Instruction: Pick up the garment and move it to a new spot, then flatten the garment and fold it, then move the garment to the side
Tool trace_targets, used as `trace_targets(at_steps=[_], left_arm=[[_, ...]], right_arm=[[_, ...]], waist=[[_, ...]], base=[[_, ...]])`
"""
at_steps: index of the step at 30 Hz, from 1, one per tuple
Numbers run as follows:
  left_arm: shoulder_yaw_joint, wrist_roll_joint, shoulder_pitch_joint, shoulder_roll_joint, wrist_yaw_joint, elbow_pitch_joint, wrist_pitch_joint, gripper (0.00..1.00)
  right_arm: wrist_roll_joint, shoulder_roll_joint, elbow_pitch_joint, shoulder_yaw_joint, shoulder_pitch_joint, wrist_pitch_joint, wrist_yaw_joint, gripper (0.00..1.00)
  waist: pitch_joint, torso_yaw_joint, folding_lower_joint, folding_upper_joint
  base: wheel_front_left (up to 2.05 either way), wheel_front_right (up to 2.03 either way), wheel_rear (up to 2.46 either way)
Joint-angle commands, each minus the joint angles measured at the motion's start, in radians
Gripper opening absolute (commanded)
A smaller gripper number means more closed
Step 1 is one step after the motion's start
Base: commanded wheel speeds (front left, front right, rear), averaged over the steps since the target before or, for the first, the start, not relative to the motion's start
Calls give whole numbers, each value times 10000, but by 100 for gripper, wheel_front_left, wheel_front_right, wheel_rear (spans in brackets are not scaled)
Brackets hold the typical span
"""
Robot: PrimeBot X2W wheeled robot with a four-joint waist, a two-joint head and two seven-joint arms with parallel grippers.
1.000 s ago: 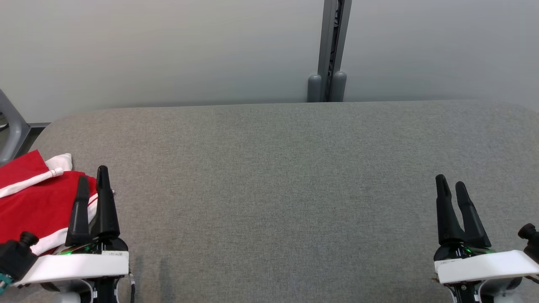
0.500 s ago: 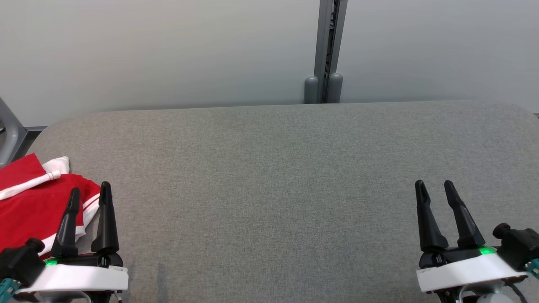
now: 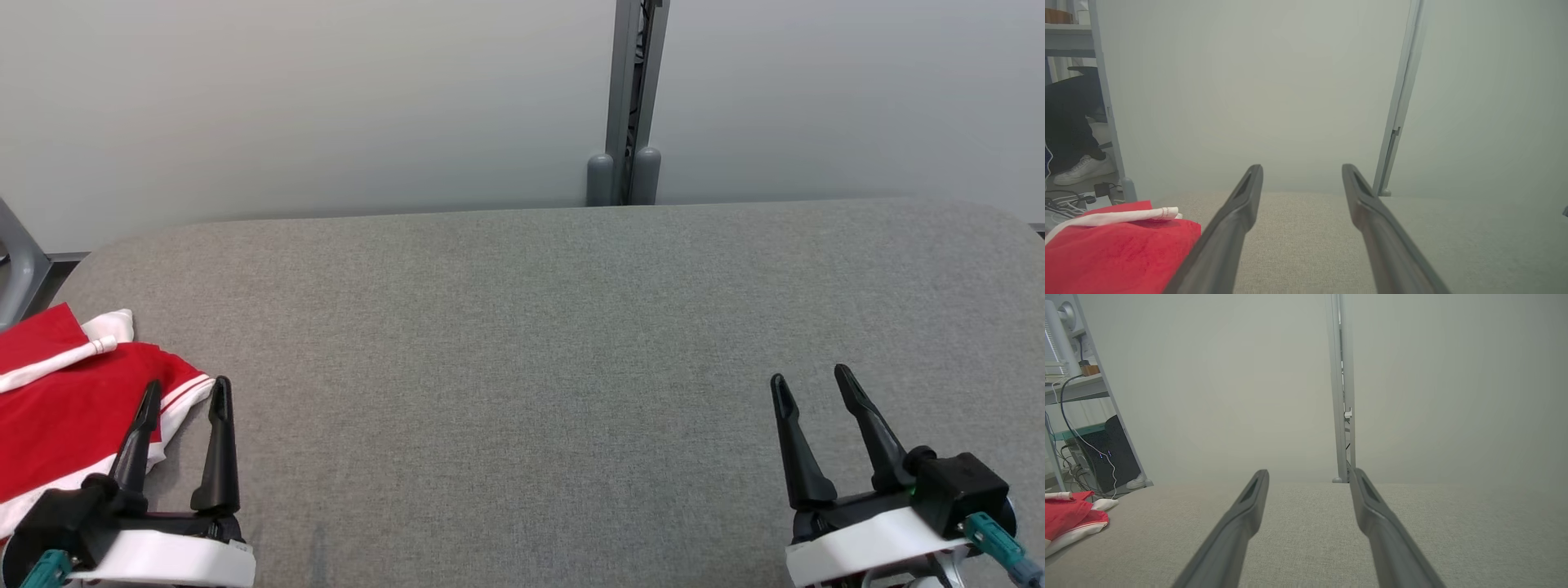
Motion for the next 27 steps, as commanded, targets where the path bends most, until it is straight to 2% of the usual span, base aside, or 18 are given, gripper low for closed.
trace_targets(at_steps=[1,11,27], left_arm=[[-36,220,101,52,-18,17,-41,100],[-233,748,54,-17,-18,264,-41,100],[-542,851,-66,119,-18,966,-41,100]], right_arm=[[-169,-100,88,-14,-105,-65,22,100],[-471,-92,429,-278,-175,-62,22,100],[-1245,-91,1011,-544,-355,-62,22,100]], waist=[[-15,1,0,-1],[-77,-17,0,-1],[-79,15,0,-1]], base=[[0,0,0],[0,0,0],[0,0,0]])
